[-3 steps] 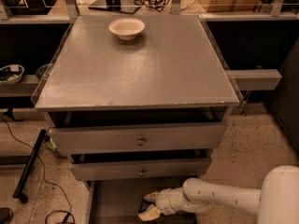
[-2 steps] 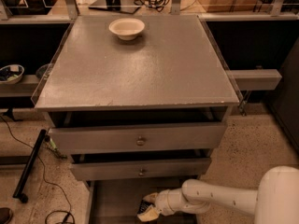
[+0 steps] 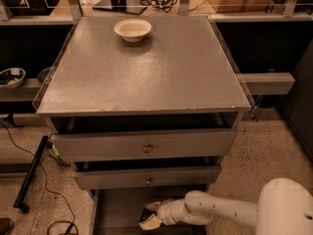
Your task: Place rxbar blueberry into bottom drawer
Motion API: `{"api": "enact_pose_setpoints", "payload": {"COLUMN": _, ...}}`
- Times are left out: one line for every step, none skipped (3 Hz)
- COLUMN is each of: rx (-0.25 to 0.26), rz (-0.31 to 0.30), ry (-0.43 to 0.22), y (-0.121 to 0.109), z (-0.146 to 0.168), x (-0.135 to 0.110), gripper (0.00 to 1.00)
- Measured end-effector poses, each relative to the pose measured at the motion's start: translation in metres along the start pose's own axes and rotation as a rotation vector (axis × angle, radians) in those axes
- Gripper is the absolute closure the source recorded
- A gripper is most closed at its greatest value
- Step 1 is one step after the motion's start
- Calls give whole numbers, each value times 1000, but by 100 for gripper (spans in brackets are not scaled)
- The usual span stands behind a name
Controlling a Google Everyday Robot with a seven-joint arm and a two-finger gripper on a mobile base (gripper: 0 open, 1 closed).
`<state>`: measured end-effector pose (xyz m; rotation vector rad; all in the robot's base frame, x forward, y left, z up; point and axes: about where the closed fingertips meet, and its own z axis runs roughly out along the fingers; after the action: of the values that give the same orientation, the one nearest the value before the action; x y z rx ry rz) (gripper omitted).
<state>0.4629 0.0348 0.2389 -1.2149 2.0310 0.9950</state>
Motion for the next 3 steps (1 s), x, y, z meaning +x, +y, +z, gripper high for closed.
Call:
{"api": "enact_pose_setpoints", "payload": {"rx": 0, "rz": 0, "ry": 0, "y": 0, "z": 0, "x": 0, "gripper": 100}}
{"api": "enact_pose_setpoints", "payload": {"rx": 30, "rz": 19, "ry": -14, "y": -6, "z": 27, "x": 19, "gripper": 100}}
{"api": "enact_pose_setpoints", "payload": {"rx": 7, "rz": 54, "ry": -14, "y": -28, "z": 77, "x": 27, "gripper": 100}}
